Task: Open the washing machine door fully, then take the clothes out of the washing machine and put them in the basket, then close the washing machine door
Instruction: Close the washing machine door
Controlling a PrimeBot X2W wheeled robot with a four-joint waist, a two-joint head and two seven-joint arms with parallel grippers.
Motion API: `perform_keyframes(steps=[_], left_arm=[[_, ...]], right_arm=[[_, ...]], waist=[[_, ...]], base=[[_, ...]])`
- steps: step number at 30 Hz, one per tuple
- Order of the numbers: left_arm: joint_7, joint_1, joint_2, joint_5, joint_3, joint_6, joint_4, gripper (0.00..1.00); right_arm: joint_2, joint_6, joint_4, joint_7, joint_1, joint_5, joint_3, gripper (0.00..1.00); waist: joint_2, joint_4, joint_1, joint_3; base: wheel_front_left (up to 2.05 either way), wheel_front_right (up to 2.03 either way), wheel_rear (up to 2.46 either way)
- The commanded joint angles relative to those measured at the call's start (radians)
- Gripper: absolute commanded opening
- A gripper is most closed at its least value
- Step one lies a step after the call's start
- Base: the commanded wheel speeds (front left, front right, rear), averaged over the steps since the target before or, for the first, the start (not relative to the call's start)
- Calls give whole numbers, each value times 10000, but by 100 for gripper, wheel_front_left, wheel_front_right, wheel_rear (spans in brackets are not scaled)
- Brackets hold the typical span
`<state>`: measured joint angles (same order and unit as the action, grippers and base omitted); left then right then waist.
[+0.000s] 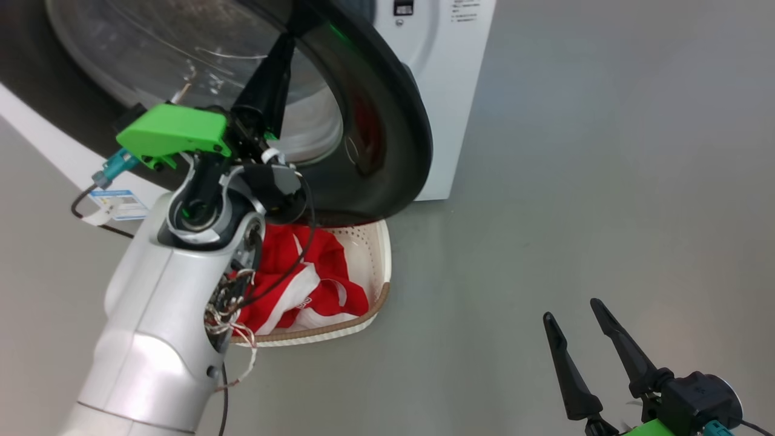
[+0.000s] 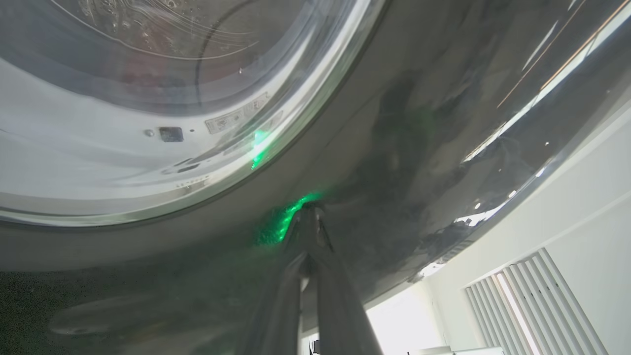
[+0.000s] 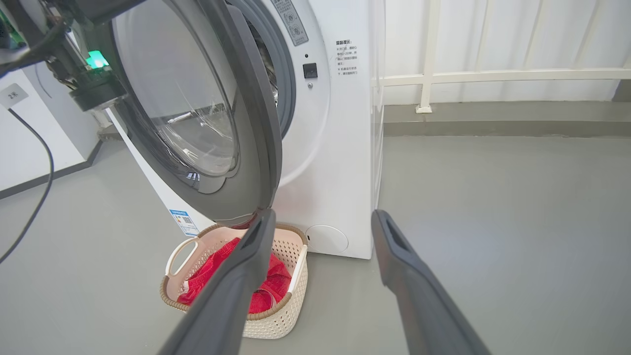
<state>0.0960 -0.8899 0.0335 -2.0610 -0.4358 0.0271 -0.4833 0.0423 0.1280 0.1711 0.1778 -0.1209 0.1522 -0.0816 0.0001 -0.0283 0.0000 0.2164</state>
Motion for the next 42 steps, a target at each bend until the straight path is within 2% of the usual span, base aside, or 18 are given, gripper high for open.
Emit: perform_keyframes(steps=[1, 14, 27, 28, 29, 30, 31, 36, 42], left_arm=[[52, -507, 168, -35, 302, 165, 140, 0], [209, -1219, 169, 53, 674, 682, -969, 0], [134, -1061, 364, 729, 472, 880, -1143, 0], [83, -988, 432, 858, 415, 884, -1067, 15], [12, -898, 501, 1009, 343, 886, -983, 39], [-84, -796, 585, 1188, 262, 888, -872, 84], [-166, -666, 646, 1338, 183, 886, -737, 100], [-791, -41, 1186, 2397, -267, 811, -24, 100], [-2148, 1441, 2103, 4322, -1045, 230, 1863, 100]], right_arm=[[79, 27, 231, 74, 285, -134, -250, 100], [79, 27, 186, 167, 474, -154, -253, 100], [79, 27, 107, 231, 466, -97, -133, 100], [79, 27, 103, 235, 458, -84, -137, 100], [79, 27, 100, 240, 442, -70, -127, 100], [79, 27, 96, 244, 426, -60, -129, 100], [79, 27, 82, 250, 408, -45, -125, 100], [79, 27, 34, 279, 352, 10, -131, 100], [79, 27, 0, 322, 213, 109, -96, 100]], waist=[[-1, -214, 0, 156], [-1, -733, 0, 498], [-1, -519, 0, 376], [-1, -489, 0, 345], [-1, -443, 0, 300], [-1, -412, 0, 260], [-1, -373, 0, 209], [-1, -260, 0, -20], [-1, -62, 0, -382]], base=[[0, 0, 0], [0, 0, 0], [0, 0, 0], [0, 0, 0], [0, 0, 0], [0, 0, 0], [0, 0, 0], [0, 0, 0], [0, 0, 0]])
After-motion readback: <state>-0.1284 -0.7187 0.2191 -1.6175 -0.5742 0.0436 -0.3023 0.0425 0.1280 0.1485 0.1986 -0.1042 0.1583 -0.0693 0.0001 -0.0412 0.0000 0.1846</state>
